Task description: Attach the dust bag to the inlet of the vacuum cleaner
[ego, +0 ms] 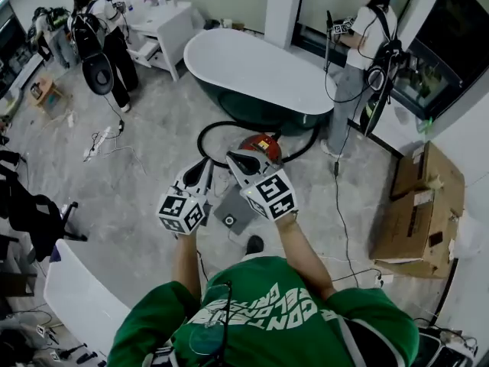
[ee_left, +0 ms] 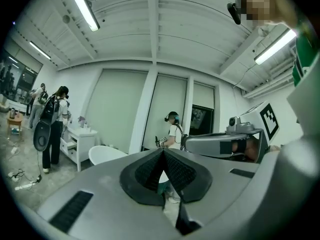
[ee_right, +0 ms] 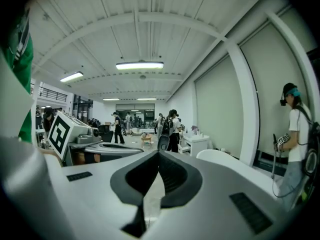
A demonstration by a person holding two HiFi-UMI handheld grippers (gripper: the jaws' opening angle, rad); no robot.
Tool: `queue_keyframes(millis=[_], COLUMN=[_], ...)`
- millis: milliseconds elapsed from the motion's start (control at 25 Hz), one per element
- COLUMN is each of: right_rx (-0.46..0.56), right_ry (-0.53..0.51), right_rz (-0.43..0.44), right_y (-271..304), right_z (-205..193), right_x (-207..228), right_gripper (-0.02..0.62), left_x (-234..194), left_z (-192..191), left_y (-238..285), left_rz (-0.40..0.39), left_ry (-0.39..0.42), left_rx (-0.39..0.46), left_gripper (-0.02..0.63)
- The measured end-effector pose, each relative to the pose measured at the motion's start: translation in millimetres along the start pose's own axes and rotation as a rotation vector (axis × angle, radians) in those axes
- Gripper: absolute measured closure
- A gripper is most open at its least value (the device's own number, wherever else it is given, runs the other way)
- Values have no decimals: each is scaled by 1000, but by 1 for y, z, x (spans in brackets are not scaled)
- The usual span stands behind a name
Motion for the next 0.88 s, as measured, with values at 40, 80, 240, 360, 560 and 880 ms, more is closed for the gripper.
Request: queue_keyframes(millis=[40, 80, 240, 360, 560, 880], right_rx=[4, 7, 10, 4, -13, -69], right_ry=[-1, -1, 8, 23, 41, 52], right_rz=[-14, -28, -93, -141, -202, -243], right_y=[-1, -2, -20, -35, -51, -53], right_z=[1, 2, 0, -7, -18, -41], right_x=[9, 18, 58, 80, 95, 92], right_gripper=[588, 588, 588, 588, 588, 588], left_x=[1, 3, 21, 33, 43, 34], left_z=[-1, -4, -17, -27, -38, -49], left_y=[12, 23, 63, 84, 98, 80], left_rz=[-16, -32, -93, -129, -177, -200], left_ry=[2, 3, -1, -6, -15, -15], left_rx=[-4, -10, -33, -50, -74, -101], left_gripper=[603, 603, 603, 603, 603, 603])
Point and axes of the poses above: the fingertips, and each gripper's own axes: y forward along the fingers, x to its right, z out of its top, the point moved 4 cm from there along -y, backward along the fingers, and after that the axes turned 12 degrees about x, right-handed, at the moved point
